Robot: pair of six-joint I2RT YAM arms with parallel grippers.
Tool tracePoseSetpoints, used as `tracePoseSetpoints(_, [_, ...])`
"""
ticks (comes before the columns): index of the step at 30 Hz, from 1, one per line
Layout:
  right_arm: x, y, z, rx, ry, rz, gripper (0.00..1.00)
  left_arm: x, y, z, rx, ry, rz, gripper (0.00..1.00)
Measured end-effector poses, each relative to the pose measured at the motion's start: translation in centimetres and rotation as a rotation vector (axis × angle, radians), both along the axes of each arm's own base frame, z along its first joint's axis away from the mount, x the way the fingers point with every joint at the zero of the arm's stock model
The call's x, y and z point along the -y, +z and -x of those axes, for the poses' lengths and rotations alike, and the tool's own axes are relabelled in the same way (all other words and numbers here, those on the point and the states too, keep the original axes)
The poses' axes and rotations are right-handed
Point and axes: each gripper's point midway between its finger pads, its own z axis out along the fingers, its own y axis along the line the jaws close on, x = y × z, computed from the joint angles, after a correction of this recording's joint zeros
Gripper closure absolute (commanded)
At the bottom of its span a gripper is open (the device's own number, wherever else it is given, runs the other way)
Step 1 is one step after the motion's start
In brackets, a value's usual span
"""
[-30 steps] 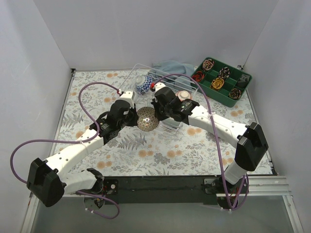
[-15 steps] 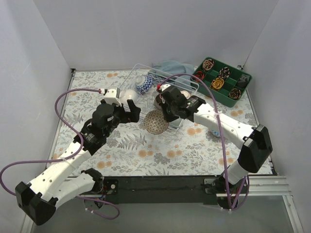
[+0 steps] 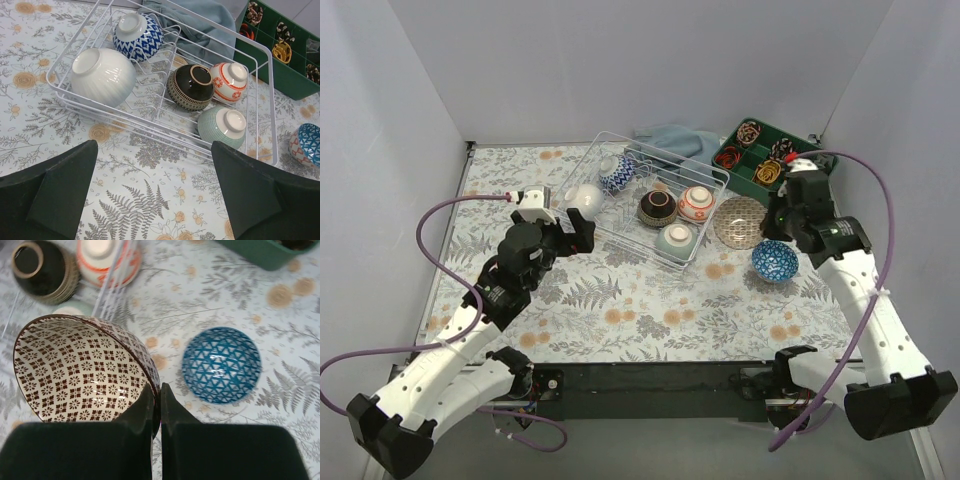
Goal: Unload the bowls from the dish rack
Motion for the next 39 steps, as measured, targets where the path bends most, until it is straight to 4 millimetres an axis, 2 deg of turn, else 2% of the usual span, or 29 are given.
tracePoseSetpoints(2, [2.5, 0.3, 0.0, 0.021, -0.082, -0.01, 0.99, -0.1, 0.2, 0.1, 0.007, 0.002, 0.001, 0.02])
tracePoseSetpoints(4, [5.0, -0.2, 0.1, 0.025, -0.174, -0.021, 0.99, -0.3, 0.4, 0.1, 0.014, 0.007, 0.003, 0.02])
tracePoseSetpoints(11, [9.9, -7.2, 2.0, -0.105, -0.381, -0.096, 0.99, -0.8, 0.9, 0.2, 0.032, 0.025, 0.006, 0.02])
tracePoseSetpoints(15, [11.8, -8.8, 2.0, -0.121, -0.464, -0.144, 0.99, -0.8, 0.9, 0.2, 0.032, 0.028, 0.005, 0.02])
tracePoseSetpoints(20, [12.7, -10.2, 1.2, -0.111, -0.496, -0.2, 0.99, -0.9, 0.7, 0.2, 0.031, 0.032, 0.0, 0.02])
tracePoseSetpoints(28, [12.6, -13.8, 1.8, -0.196, -0.502, -0.251, 0.98, -1.0, 0.3, 0.3, 0.024, 0.032, -0.009, 0.02])
tracePoseSetpoints(30, [12.6, -14.2, 1.9, -0.204, -0.503, -0.257, 0.95, -1.0, 0.3, 0.3, 0.024, 0.032, -0.009, 0.02])
tracePoseSetpoints(39, [12.5, -14.7, 1.2, -0.198, -0.49, -0.28, 0.68, -1.0, 0.3, 0.3, 0.025, 0.031, -0.009, 0.02])
